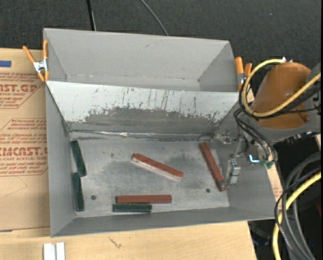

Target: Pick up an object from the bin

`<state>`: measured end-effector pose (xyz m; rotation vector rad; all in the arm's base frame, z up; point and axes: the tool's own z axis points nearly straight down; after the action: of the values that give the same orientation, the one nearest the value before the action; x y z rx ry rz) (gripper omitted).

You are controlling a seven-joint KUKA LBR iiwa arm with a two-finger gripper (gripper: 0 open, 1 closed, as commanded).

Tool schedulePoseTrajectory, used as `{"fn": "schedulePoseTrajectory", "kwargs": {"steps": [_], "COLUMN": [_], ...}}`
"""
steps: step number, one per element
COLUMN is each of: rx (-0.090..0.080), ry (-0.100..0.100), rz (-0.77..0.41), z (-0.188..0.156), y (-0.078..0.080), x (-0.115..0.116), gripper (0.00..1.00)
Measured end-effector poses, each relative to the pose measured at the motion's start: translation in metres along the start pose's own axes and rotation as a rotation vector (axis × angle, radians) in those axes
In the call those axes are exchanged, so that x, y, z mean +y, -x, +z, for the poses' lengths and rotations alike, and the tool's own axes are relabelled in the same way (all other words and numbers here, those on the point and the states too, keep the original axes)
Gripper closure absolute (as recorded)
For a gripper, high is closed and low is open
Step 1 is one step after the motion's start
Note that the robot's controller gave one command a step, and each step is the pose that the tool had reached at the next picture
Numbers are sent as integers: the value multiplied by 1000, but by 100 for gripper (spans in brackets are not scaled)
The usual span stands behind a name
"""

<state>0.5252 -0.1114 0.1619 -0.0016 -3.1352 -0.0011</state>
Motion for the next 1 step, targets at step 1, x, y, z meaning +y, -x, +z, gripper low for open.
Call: {"fn": "schedulePoseTrajectory", "kwargs": {"steps": [1], "rx": [-8], "ry": [-1], "rz": [-1], "z": [-4], "y": [2], "x": [0], "gripper": [0]}}
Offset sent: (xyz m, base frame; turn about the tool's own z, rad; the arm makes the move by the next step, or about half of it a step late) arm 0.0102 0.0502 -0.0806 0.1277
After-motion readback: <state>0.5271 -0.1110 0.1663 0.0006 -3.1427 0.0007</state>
